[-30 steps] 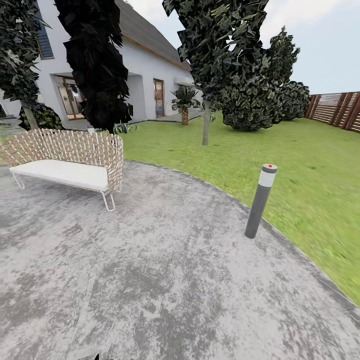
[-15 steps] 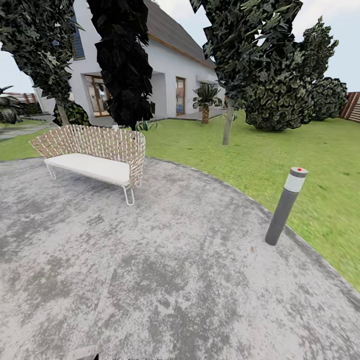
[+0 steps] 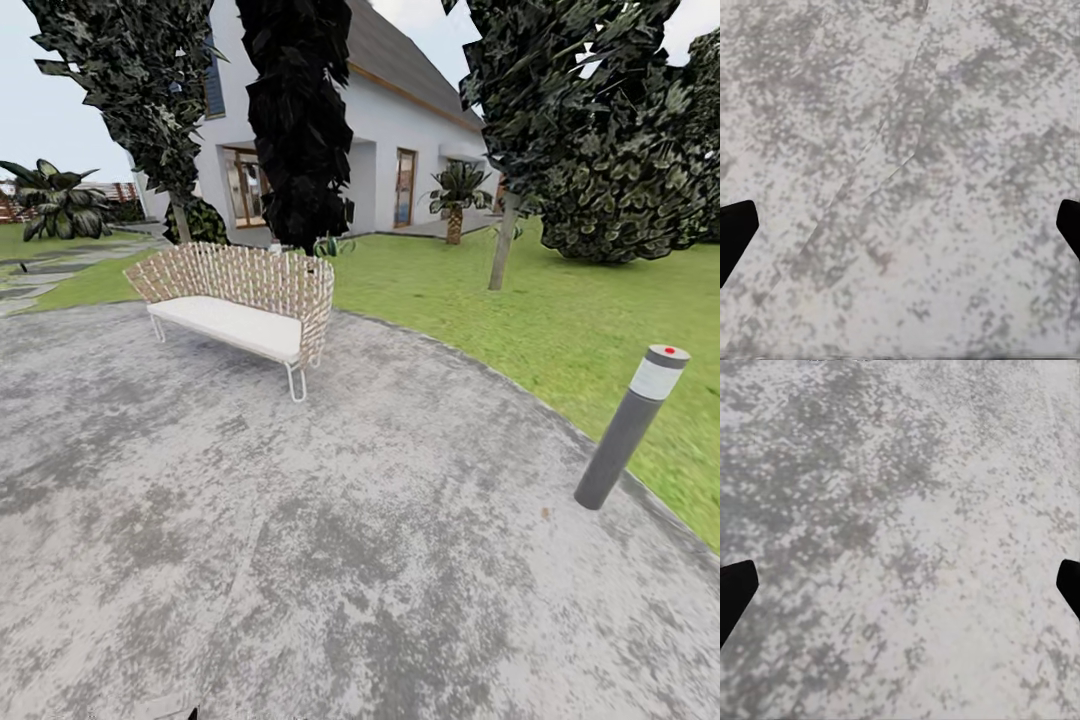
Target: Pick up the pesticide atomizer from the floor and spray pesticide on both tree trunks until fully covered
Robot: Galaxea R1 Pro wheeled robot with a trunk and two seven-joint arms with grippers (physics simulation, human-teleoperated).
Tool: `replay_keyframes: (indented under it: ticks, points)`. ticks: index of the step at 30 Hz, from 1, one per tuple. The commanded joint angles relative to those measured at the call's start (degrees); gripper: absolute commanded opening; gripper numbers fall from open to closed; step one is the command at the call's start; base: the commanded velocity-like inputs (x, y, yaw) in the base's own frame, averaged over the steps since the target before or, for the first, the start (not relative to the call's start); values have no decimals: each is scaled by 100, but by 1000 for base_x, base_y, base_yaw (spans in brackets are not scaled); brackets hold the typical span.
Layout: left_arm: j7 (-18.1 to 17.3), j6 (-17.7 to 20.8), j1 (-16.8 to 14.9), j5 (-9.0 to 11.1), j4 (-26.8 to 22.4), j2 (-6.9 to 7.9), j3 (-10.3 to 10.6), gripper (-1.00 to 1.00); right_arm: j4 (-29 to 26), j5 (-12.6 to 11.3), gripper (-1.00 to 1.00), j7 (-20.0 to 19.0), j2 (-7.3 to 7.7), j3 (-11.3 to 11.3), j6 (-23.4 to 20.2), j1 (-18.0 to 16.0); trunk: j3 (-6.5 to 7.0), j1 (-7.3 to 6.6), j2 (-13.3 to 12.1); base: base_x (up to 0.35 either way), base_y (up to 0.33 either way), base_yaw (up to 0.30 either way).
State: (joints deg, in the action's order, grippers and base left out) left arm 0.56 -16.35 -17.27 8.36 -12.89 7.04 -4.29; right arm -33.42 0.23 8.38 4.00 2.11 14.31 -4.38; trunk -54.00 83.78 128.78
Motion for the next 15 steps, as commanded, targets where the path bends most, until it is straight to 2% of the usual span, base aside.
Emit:
replay_keyframes:
  ticks: [1,11,15]
  points:
    - [-4,-17,-5,34,6,-1,-2,100,2,3,100,39,1,37,11,-1,-10,-1,2,0,0,263]
    - [-12,-16,-5,-26,-1,-22,72,100,-1,5,100,32,-14,69,10,-1,-61,-1,2,1,0,260]
    - [-12,-17,-5,-13,1,-12,40,100,-5,4,100,32,-14,70,10,-1,-77,-1,2,122,0,266]
